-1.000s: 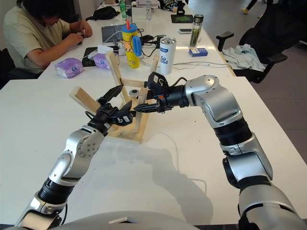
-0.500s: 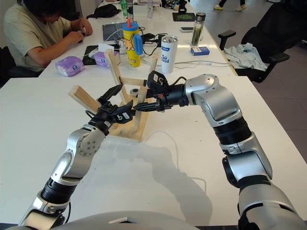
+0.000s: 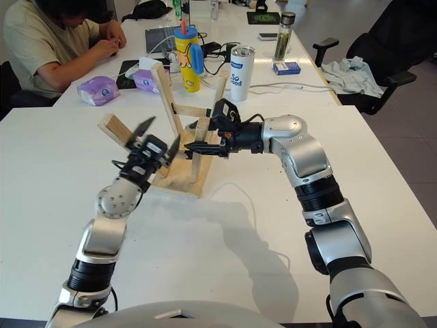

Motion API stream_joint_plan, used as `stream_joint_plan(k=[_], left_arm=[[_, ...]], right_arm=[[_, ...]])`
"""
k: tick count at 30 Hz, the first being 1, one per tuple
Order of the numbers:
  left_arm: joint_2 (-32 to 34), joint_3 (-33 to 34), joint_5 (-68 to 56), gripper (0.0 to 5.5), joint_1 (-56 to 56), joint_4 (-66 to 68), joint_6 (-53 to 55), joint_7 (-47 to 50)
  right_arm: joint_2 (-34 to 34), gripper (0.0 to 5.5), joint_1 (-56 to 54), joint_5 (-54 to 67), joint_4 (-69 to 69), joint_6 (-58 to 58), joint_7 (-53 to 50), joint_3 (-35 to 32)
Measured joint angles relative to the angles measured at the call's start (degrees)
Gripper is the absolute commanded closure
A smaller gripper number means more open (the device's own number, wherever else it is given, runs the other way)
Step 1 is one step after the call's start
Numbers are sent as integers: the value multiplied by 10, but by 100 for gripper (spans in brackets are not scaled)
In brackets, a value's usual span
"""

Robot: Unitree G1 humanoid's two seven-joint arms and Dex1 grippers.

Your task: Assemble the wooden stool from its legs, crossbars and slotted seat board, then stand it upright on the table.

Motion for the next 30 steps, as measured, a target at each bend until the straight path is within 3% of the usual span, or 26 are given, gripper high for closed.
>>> stream_joint_plan(k=[4, 9, 15, 20, 26, 30], left_arm=[[25, 33, -82, 192, 95, -55, -96, -29], [73, 3, -157, 192, 206, -43, -154, -119], [65, -45, -161, 192, 191, 56, -151, -140], [46, -54, -151, 192, 170, 100, -138, -114], [48, -53, -140, 192, 163, 113, -133, -106], [40, -55, -123, 192, 129, 159, -77, -83]], right_arm=[[2, 230, 0, 6, -10, -3, -19, -36], [1, 230, 12, 67, -47, 25, -49, -118], [47, 230, -21, 183, -65, 46, -150, -239], [109, 230, -135, 299, -95, 47, -281, -315], [149, 230, 49, 204, -127, 130, -374, -121], [137, 230, 59, 151, -142, 104, -391, -82]])
